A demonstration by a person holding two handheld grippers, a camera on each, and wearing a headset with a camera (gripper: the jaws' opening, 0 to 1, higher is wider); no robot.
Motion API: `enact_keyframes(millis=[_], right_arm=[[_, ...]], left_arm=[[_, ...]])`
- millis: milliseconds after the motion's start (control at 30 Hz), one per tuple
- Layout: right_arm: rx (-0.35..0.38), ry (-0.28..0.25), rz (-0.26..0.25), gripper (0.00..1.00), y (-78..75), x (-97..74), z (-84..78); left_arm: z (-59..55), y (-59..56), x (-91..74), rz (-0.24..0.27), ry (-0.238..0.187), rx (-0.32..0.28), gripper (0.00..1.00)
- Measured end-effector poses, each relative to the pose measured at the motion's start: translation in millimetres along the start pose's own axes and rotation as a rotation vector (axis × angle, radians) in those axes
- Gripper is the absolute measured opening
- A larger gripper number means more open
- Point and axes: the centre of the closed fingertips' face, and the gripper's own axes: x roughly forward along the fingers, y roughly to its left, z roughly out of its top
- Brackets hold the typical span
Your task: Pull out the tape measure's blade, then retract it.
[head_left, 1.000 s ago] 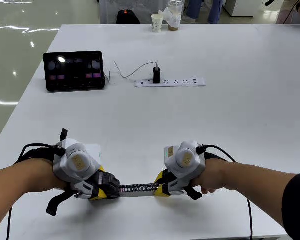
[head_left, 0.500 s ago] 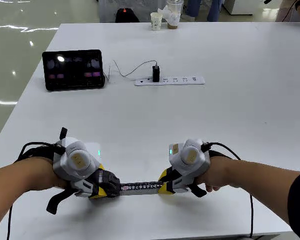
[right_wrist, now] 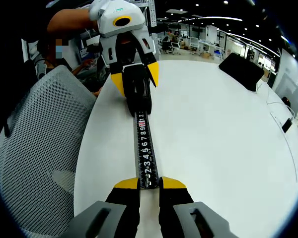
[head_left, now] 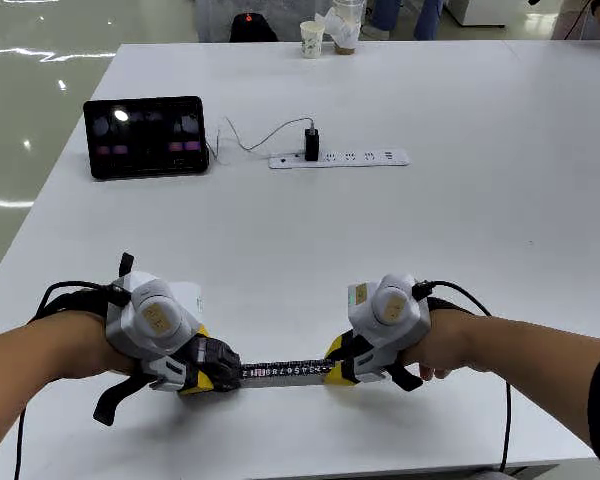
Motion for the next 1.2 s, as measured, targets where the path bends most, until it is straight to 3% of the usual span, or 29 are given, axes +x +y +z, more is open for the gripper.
enact_keyframes(millis=[1200], right_arm=[[0.014, 0.007, -0.013, 0.10, -4.3, -13.9, -18.9]], left_arm=[[0.8, -0.6, 1.8, 0.003, 0.004, 0.005, 0.31]])
